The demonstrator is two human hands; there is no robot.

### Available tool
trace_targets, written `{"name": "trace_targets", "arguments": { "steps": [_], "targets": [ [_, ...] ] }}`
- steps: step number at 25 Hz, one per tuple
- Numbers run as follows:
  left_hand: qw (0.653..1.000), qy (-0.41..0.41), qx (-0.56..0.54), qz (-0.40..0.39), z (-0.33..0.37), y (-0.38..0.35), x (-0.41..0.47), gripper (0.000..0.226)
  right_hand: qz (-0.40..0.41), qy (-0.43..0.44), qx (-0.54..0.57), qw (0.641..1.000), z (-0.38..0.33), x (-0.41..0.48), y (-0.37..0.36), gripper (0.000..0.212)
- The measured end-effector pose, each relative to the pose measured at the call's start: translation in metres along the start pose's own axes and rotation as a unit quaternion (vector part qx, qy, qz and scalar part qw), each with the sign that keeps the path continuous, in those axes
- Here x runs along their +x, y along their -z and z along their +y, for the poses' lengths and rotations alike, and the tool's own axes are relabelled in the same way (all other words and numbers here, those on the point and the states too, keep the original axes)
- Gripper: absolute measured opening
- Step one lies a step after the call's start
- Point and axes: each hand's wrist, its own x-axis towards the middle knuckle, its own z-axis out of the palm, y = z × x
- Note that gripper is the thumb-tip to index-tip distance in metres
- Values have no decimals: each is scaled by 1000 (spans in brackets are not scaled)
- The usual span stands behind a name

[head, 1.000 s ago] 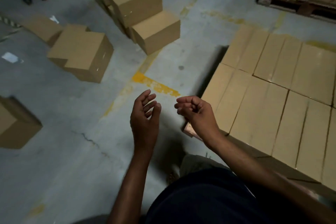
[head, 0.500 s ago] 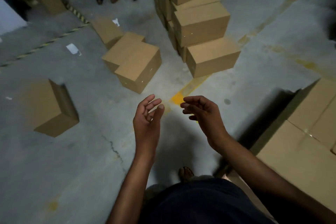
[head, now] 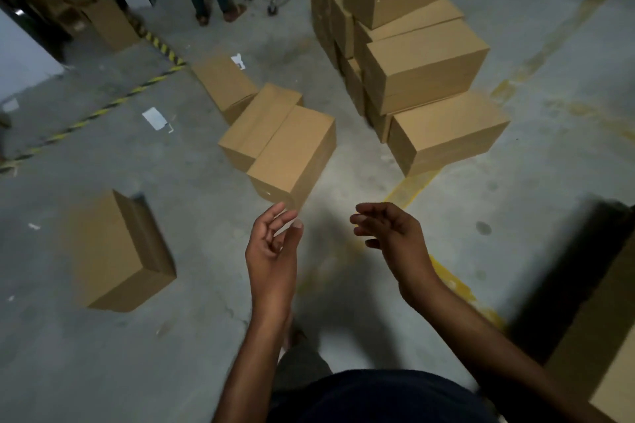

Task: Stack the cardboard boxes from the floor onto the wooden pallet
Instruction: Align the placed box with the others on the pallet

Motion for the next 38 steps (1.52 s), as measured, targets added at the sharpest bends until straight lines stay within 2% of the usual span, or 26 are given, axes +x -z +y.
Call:
{"name": "trace_targets", "arguments": {
  "steps": [4,7,10,14,24,27,32,35,38],
  "targets": [
    [999,-4,13,-37,22,46,109,34,70,-8,24,997,-7,63,-81,21],
    [999,-14,14,-48,40,67,181,34,63,-7,9,998,-25,99,-131,21],
    [998,-15,12,-60,42,72,246,34,70,-11,0,998,-36,141,-165,20],
    [997,26,9,-71,28,57,326,34,95,-45,-12,994,-35,217,-193,17],
    [994,75,58,-45,-2,50,502,32,41,-123,-78,989,-31,400,-273,13],
    [989,104,85,-63,-40,54,551,34,53,-140,-113,982,3,446,-292,14],
    [967,180,150,-102,-175,56,652,34,114,-176,-211,955,127,537,-310,20],
    [944,214,222,-116,-274,56,711,47,125,-214,-262,933,216,591,-312,32],
    [921,214,302,-119,-365,56,766,65,94,-226,-326,913,302,641,-317,44]
  ]
}}
